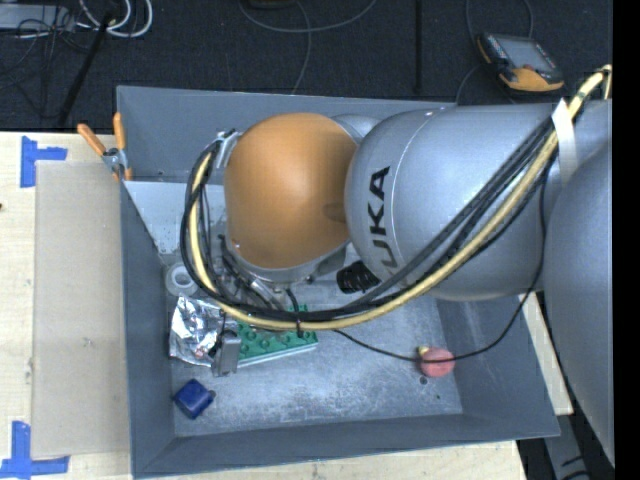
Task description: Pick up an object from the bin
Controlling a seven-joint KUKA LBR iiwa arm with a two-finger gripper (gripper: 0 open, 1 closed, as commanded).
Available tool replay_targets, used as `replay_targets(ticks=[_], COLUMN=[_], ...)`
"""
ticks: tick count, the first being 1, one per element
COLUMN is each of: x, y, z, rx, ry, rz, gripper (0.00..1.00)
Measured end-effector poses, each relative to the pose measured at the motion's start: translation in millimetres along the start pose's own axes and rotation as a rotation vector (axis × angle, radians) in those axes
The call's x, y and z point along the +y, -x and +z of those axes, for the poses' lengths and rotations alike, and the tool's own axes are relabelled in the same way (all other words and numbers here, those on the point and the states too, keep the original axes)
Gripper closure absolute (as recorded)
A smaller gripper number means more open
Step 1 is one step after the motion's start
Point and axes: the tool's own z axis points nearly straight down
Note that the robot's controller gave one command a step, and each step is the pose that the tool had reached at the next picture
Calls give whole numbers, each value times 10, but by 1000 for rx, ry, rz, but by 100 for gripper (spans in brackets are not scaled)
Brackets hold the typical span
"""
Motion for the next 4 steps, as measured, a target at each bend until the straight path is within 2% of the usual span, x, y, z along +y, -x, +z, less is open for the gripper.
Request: replay_targets(ticks=[1,2,3,4], x=[-107,-9,-74,-73], y=[-273,-153,-398,-407], z=[440,447,1555,1543], rx=[0,-10,-12,-8], ry=[-1,3,1,2], rz=[-45,-13,-183,-181], gripper=[0,0,0,100])
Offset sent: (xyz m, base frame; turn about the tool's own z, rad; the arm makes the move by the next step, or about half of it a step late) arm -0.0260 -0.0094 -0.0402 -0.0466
